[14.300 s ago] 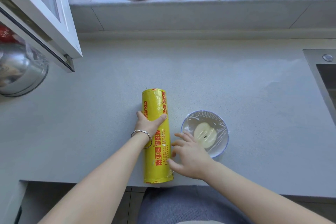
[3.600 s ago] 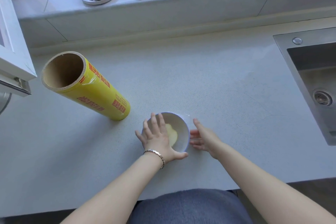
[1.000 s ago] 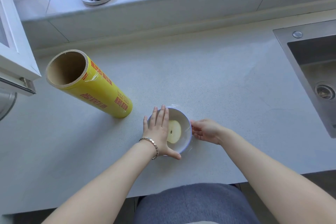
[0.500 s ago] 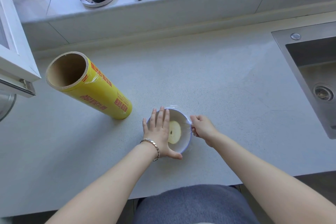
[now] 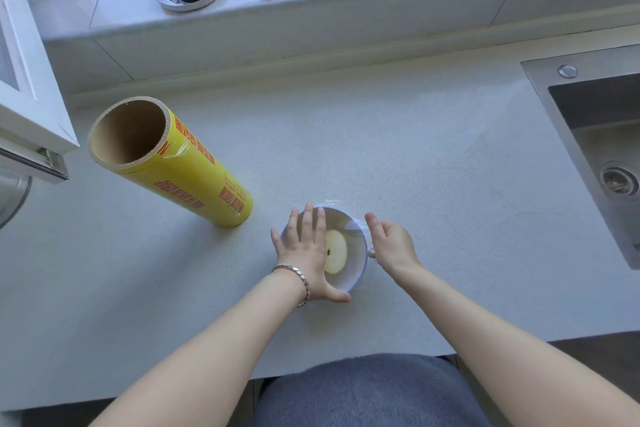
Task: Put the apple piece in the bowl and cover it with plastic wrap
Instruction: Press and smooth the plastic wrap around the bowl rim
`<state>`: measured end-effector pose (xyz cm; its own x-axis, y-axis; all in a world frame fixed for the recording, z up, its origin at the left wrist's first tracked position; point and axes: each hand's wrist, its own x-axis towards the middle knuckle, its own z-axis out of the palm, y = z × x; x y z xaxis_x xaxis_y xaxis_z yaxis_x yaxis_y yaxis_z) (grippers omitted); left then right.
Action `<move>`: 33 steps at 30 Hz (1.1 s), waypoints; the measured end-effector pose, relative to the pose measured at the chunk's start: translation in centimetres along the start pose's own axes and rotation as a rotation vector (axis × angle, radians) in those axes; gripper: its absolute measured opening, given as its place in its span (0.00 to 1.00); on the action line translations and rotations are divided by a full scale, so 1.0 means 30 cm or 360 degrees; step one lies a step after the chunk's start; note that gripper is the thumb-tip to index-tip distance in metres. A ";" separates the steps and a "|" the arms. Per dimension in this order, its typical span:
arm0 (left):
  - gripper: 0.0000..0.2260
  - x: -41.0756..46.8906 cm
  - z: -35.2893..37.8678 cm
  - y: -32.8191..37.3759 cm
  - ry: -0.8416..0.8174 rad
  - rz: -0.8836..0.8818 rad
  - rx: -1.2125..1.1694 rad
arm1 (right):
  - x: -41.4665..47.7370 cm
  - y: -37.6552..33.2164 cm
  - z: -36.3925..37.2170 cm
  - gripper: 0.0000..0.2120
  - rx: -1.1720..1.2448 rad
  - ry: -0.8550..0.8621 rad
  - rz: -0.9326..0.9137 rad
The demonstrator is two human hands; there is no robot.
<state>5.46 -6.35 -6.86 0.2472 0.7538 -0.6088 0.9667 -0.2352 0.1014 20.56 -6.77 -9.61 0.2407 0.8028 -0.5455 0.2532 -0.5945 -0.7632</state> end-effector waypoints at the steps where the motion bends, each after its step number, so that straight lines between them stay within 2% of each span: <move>1: 0.65 0.001 0.000 0.002 -0.0003 -0.0007 -0.0006 | -0.001 0.002 -0.003 0.21 0.0002 0.0008 -0.0018; 7: 0.65 -0.001 0.000 0.004 0.0010 -0.0026 -0.0009 | 0.012 0.038 -0.015 0.20 -0.0118 0.0015 -0.0124; 13: 0.65 -0.005 0.001 0.014 0.0035 -0.0060 -0.0034 | 0.036 0.046 0.038 0.22 -0.0181 0.0107 -0.0070; 17: 0.64 -0.017 0.015 0.039 0.0074 -0.0242 -0.0162 | 0.051 0.021 0.027 0.21 -0.0227 0.0123 0.0069; 19: 0.61 -0.033 0.025 0.058 0.0119 -0.0406 -0.0285 | 0.045 0.022 -0.006 0.19 -0.0048 -0.0013 0.0195; 22: 0.56 -0.062 0.043 0.069 0.0131 -0.0530 -0.0330 | 0.002 0.040 -0.054 0.20 0.0369 -0.0441 0.0412; 24: 0.60 -0.077 0.041 0.048 0.0149 -0.0465 -0.0278 | -0.007 0.058 -0.059 0.15 0.0367 -0.0577 0.0335; 27: 0.65 -0.067 0.015 -0.005 0.0211 -0.0184 -0.0119 | -0.003 0.056 -0.037 0.11 0.0431 -0.0592 0.0283; 29: 0.66 -0.043 -0.004 -0.025 0.0158 -0.0054 -0.0043 | 0.001 0.044 -0.018 0.10 0.0512 -0.0614 0.0326; 33: 0.67 0.001 -0.010 -0.031 0.0010 -0.0018 -0.0005 | 0.006 0.041 -0.010 0.10 0.0757 -0.0568 0.0427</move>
<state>4.59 -5.93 -6.73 0.2364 0.7603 -0.6051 0.9697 -0.2244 0.0969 21.19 -7.36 -10.56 -0.1086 0.6440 -0.7572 -0.2346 -0.7568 -0.6101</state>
